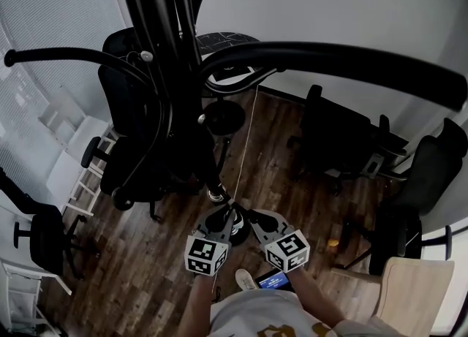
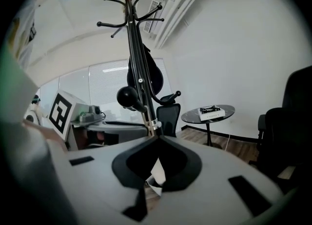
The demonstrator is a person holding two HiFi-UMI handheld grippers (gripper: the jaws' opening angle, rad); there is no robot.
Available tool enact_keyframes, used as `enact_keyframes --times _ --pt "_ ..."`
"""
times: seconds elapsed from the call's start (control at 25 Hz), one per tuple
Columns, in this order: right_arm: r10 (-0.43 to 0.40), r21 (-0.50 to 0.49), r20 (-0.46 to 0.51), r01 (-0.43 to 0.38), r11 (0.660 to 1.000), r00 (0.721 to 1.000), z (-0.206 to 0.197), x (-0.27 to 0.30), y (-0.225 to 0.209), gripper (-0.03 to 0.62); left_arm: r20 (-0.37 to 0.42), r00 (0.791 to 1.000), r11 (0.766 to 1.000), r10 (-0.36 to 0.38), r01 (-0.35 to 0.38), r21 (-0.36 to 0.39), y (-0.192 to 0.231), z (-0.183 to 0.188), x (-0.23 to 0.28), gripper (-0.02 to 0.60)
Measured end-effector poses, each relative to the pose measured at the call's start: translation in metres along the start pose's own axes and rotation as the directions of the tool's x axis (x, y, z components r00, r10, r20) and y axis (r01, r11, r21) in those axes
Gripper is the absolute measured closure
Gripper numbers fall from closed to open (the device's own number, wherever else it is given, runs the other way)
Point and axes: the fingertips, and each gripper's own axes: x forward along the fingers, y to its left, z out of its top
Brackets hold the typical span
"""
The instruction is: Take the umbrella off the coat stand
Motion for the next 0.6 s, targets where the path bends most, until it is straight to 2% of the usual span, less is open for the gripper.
enact_keyframes --times 0.04,0.08,0.24,0.32,0.6 --pt "0.001 -0.001 -0.002 -0.001 1.0 1.0 0.0 0.001 0.0 0.582 -0.005 1.0 1.0 -0.002 0.002 0.0 0.001 -0.001 0.0 0.504" --pt "0.003 -0.001 -0.004 -0.003 1.0 1.0 -0.001 0.002 0.0 0.582 -0.009 1.0 1.0 -0.006 0.006 -0.003 0.001 -0.001 0.001 0.489" --pt "0.01 -0.01 -0.005 -0.01 1.0 1.0 0.001 0.011 0.0 0.582 -0.008 1.0 1.0 -0.023 0.023 0.009 0.003 0.001 0.003 0.493" --pt "0.015 -0.018 -0.005 -0.015 1.0 1.0 0.002 0.014 0.0 0.582 -0.008 0.999 0.999 -0.038 0.038 0.019 0.002 0.001 0.004 0.534" --pt "0.051 -0.005 -0.012 -0.051 0.999 0.999 0.0 0.023 0.003 0.582 -0.001 0.997 0.997 -0.075 0.075 -0.005 0.002 0.0 0.001 0.554"
